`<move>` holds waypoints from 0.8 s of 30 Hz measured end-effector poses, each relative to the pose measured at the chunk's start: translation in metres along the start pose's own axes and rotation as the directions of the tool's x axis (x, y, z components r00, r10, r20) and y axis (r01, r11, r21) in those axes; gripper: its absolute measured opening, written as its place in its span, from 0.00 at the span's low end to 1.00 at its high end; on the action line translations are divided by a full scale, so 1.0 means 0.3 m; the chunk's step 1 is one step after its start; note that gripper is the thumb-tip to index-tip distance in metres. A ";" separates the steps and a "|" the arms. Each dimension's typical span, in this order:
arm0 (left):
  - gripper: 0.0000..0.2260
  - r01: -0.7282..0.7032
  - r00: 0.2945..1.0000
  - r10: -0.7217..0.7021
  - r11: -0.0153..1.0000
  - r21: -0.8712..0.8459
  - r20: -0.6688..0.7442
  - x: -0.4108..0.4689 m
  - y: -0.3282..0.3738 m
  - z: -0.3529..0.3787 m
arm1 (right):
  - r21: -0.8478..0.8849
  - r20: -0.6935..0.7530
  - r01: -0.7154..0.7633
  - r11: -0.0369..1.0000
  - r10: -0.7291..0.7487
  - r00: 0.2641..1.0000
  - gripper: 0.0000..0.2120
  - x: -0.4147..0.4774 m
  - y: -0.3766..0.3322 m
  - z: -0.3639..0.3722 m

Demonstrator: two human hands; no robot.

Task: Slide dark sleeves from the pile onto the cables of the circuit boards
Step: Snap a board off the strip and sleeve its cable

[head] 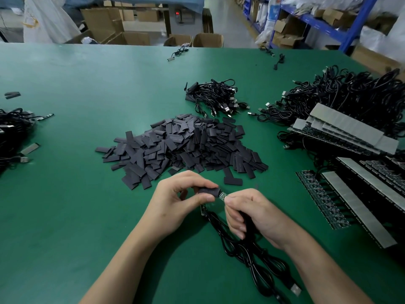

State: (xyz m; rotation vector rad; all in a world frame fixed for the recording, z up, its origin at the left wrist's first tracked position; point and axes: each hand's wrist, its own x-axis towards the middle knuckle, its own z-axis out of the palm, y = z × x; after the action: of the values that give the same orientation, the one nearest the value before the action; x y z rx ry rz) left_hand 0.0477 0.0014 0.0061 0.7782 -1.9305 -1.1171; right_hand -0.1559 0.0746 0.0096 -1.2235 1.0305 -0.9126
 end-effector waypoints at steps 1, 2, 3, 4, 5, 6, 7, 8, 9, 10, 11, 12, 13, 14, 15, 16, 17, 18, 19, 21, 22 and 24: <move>0.08 -0.003 1.000 0.003 1.000 0.012 0.004 0.001 0.001 -0.001 | -0.008 -0.003 -0.001 1.000 0.001 1.000 0.20 0.000 -0.001 0.001; 0.08 -0.012 1.000 0.011 0.999 0.032 0.009 0.001 0.003 -0.002 | -0.022 -0.011 -0.003 1.000 0.003 1.000 0.20 0.000 -0.001 0.002; 0.08 -0.025 1.000 0.024 0.998 0.058 0.013 0.001 0.004 -0.003 | -0.039 -0.026 -0.006 0.999 0.005 1.000 0.20 0.000 -0.001 0.005; 0.08 -0.038 0.999 0.037 0.996 0.083 0.014 0.002 0.006 -0.003 | -0.056 -0.041 -0.007 0.998 0.005 0.999 0.20 0.000 -0.002 0.006; 0.08 -0.046 0.999 0.046 0.994 0.101 0.010 0.002 0.007 -0.004 | -0.070 -0.052 -0.008 0.997 0.004 0.999 0.20 0.000 -0.002 0.008; 0.08 -0.051 0.999 0.051 0.993 0.109 0.004 0.002 0.008 -0.005 | -0.078 -0.057 -0.010 0.997 0.006 0.998 0.20 0.000 -0.002 0.009; 0.08 -0.053 0.999 0.054 0.992 0.112 -0.002 0.002 0.009 -0.005 | -0.081 -0.056 -0.013 0.997 0.008 0.998 0.20 0.000 -0.003 0.011; 0.08 -0.053 0.999 0.054 0.992 0.114 -0.006 0.001 0.011 -0.006 | -0.080 -0.050 -0.016 0.997 0.012 0.999 0.20 0.001 -0.004 0.012; 0.08 -0.052 0.999 0.053 0.992 0.115 -0.005 0.001 0.011 -0.006 | -0.078 -0.042 -0.018 0.997 0.015 0.999 0.20 0.002 -0.004 0.013; 0.08 -0.054 0.999 0.054 0.992 0.118 0.000 0.000 0.011 -0.006 | -0.075 -0.035 -0.021 0.997 0.018 0.999 0.20 0.003 -0.003 0.014; 0.08 -0.057 0.998 0.057 0.991 0.123 0.008 -0.001 0.011 -0.005 | -0.074 -0.030 -0.024 0.997 0.022 0.999 0.20 0.004 -0.003 0.014; 0.08 -0.063 0.998 0.061 0.990 0.128 0.019 -0.002 0.012 -0.005 | -0.076 -0.028 -0.028 0.997 0.026 0.999 0.20 0.004 -0.002 0.014; 0.08 -0.068 0.997 0.065 0.989 0.127 0.032 -0.003 0.013 -0.006 | -0.077 -0.025 -0.031 0.997 0.029 0.999 0.20 0.005 -0.002 0.013; 0.08 -0.073 0.997 0.067 0.990 0.122 0.047 -0.004 0.014 -0.007 | -0.080 -0.021 -0.032 0.996 0.031 0.999 0.20 0.004 -0.002 0.013; 0.08 -0.077 0.996 0.069 0.990 0.119 0.064 -0.004 0.016 -0.008 | -0.087 -0.013 -0.031 0.996 0.030 0.999 0.19 0.003 -0.003 0.014; 0.08 -0.082 0.994 0.073 0.989 0.122 0.079 -0.006 0.018 -0.010 | -0.096 -0.006 -0.028 0.995 0.027 1.000 0.19 0.002 -0.003 0.015; 0.08 -0.090 0.993 0.079 0.987 0.133 0.088 -0.006 0.020 -0.011 | -0.104 -0.001 -0.025 0.994 0.025 1.000 0.19 0.002 -0.003 0.017; 0.08 -0.098 0.992 0.085 0.984 0.145 0.093 -0.007 0.021 -0.013 | -0.104 0.002 -0.023 0.994 0.023 1.000 0.20 0.002 -0.003 0.018; 0.08 -0.103 0.992 0.090 0.982 0.155 0.092 -0.007 0.021 -0.015 | -0.100 0.002 -0.020 0.995 0.020 1.000 0.20 0.001 -0.003 0.020; 0.08 -0.101 0.993 0.089 0.981 0.169 0.077 -0.007 0.022 -0.017 | -0.094 0.004 -0.011 0.996 0.011 1.000 0.19 -0.002 -0.009 0.016; 0.08 -0.098 0.994 0.087 0.980 0.175 0.065 -0.007 0.022 -0.018 | -0.100 0.009 -0.007 0.995 0.008 1.000 0.17 -0.005 -0.015 0.011; 0.08 -0.088 0.996 0.082 0.979 0.187 0.041 -0.006 0.023 -0.019 | -0.121 0.016 -0.008 0.993 0.010 1.000 0.14 -0.014 -0.029 0.000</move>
State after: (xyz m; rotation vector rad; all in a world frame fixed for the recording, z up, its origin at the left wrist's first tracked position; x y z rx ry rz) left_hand 0.0526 0.0035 0.0135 0.7739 -2.0993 -0.9108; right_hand -0.1571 0.0774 0.0187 -1.3242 1.0903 -0.8419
